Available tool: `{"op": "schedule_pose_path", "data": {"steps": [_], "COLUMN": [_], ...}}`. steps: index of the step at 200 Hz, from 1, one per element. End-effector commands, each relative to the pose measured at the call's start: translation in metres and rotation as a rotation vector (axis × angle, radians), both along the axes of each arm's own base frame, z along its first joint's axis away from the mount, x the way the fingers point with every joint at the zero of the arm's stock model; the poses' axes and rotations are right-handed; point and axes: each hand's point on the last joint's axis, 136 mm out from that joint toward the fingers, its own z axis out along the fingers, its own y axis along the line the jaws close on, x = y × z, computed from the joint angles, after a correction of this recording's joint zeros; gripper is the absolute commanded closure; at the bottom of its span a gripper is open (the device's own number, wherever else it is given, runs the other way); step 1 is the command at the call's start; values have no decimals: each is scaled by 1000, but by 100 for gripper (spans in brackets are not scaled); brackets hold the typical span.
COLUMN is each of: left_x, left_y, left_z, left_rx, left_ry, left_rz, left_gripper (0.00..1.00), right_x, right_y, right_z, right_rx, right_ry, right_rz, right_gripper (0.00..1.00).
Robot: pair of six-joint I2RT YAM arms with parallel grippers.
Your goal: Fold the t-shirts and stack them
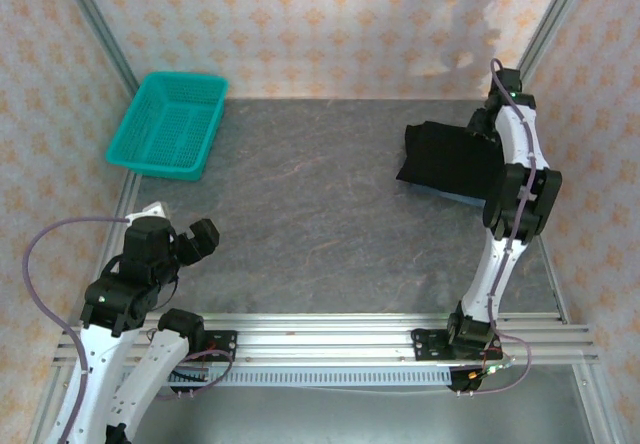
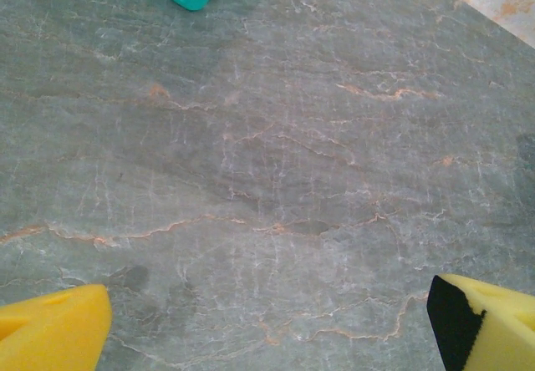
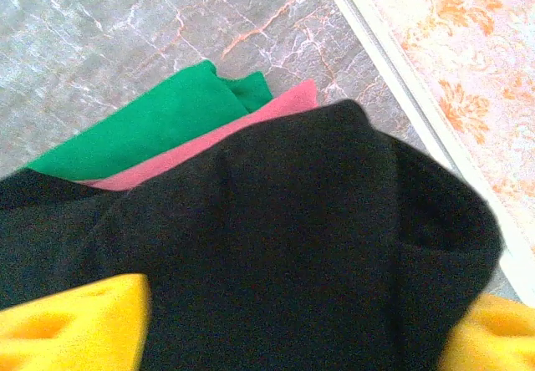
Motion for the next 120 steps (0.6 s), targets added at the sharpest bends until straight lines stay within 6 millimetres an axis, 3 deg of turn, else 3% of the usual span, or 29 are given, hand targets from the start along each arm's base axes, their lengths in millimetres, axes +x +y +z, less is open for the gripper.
{"op": "schedule_pose_path", "data": {"steps": [1, 28, 43, 55, 67, 85, 106, 120], "left_x": [-1, 4, 8, 13, 22, 40, 67, 88], "left_y": [5, 5, 10, 17, 25, 40, 53, 55], "left_z": [6, -1, -2, -3, -7, -18, -22, -33], "left_rx": [39, 30, 40, 65, 117, 263, 416, 503], "left_ry": [9, -8, -37, -58, -67, -67, -124, -192], "left_rz": [1, 18, 49, 84, 114, 139, 155, 135], "left_gripper": [2, 2, 2, 2, 1, 0, 0, 0], "right_x": [-2, -47, -81, -110, -137, -168, -190, -195], "right_y": [-8, 3, 19, 38, 57, 75, 79, 73], "right_z": [82, 123, 134, 131, 113, 59, 5, -14], "right_rx": [-77, -101, -66, 0, 61, 117, 82, 44], "right_ry": [-225, -329, -380, -433, -476, -530, -572, -584], "right_rz": [-39, -18, 7, 35, 74, 92, 89, 44], "right_gripper": [1, 1, 1, 1, 1, 1, 1, 1]}}
